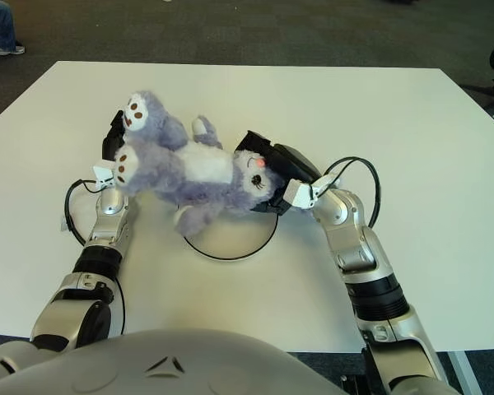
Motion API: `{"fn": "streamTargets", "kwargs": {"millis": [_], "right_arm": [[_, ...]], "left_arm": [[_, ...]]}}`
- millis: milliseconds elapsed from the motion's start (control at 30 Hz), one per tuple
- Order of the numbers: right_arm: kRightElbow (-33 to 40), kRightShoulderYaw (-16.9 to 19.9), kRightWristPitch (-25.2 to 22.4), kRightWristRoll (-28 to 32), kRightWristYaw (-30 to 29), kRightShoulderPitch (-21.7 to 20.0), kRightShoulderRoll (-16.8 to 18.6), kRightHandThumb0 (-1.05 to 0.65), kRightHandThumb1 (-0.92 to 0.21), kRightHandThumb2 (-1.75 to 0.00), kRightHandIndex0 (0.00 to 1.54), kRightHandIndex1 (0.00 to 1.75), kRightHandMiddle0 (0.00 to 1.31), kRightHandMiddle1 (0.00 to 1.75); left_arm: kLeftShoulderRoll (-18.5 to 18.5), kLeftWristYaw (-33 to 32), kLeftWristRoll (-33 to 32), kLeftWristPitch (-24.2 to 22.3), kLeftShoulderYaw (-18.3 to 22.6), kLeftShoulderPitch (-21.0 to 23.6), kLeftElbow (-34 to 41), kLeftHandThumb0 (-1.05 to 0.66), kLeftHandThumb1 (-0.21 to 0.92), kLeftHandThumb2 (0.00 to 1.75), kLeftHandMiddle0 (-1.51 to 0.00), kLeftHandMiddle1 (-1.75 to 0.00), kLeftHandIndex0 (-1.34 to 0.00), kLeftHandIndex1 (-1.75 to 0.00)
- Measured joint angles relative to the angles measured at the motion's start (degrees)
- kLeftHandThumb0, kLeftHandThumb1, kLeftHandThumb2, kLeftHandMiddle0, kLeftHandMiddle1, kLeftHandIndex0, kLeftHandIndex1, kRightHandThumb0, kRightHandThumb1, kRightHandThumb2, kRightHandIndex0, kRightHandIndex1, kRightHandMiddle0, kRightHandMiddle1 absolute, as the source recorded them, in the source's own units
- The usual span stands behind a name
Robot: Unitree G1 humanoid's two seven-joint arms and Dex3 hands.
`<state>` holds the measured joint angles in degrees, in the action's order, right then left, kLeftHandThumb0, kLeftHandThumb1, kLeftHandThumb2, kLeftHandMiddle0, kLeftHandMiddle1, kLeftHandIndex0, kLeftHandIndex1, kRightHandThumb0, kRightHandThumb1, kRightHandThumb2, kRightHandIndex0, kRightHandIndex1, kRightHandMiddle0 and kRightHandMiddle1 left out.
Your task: Put the doll into the plate.
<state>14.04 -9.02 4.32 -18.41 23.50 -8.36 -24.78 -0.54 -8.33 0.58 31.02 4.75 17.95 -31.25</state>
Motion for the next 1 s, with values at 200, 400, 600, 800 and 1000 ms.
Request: {"fn": "streamTargets", "kwargs": {"millis": [200,400,600,800,1000], "right_arm": [[-0.3,0.6,1.0,2.2,0.6,0.0,-0.4,-0.35,-0.27,-0.93,0.02,1.67,0.00,0.84],[-0.3,1.0,1.1,4.0,1.6,0.0,-0.8,-0.45,-0.24,-0.92,0.00,1.67,0.00,0.77],[-0.4,1.9,1.3,6.0,3.0,0.0,-1.7,-0.68,-0.38,-0.75,0.00,1.68,0.00,0.57],[-1.1,2.7,2.7,7.6,4.3,-0.2,-2.5,-0.77,-0.45,-0.67,0.06,1.74,0.00,0.42],[-2.5,2.8,4.6,8.2,5.7,-0.8,-3.6,-0.81,-0.48,-0.62,0.18,1.75,0.00,0.32]], "left_arm": [[0.0,0.3,0.0,0.0,0.0,0.0,0.0,-0.42,0.51,1.08,-1.16,-1.75,-0.46,-1.75],[0.0,0.6,-0.2,0.0,0.0,-0.1,0.0,-0.42,0.51,1.07,-1.17,-1.75,-0.46,-1.75],[0.0,0.7,-0.2,0.0,0.0,-0.1,0.2,-0.42,0.51,1.07,-1.17,-1.75,-0.46,-1.75],[0.0,0.5,-0.1,0.0,0.0,-0.2,0.4,-0.42,0.51,1.08,-1.17,-1.75,-0.46,-1.75],[-0.1,0.4,0.0,0.0,0.0,-0.2,0.4,-0.43,0.49,1.10,-1.18,-1.75,-0.47,-1.75]]}}
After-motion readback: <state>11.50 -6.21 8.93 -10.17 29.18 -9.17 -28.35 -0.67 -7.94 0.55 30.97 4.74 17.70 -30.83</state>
